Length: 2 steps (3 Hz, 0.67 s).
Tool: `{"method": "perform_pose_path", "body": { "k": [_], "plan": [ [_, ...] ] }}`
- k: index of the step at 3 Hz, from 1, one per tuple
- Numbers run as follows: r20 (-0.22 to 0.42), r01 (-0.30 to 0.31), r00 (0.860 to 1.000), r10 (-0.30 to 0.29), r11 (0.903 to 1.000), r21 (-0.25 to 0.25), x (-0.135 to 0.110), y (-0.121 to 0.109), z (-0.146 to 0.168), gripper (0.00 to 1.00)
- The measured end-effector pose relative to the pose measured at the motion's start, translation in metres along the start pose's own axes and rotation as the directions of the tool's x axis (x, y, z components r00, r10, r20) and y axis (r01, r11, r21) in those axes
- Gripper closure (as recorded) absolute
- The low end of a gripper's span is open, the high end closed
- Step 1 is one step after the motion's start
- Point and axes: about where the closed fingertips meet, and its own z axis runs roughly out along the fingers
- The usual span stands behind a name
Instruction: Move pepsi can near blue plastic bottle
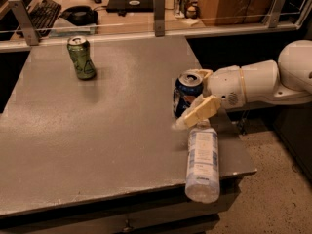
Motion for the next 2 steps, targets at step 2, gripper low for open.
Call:
{"method": "perform_pose_path", "body": {
  "k": [2],
  "plan": [
    [-0.059,0.099,0.994,-0.096,0.9933,0.06,-0.014,-0.014,-0.093,0.0]
  ]
}}
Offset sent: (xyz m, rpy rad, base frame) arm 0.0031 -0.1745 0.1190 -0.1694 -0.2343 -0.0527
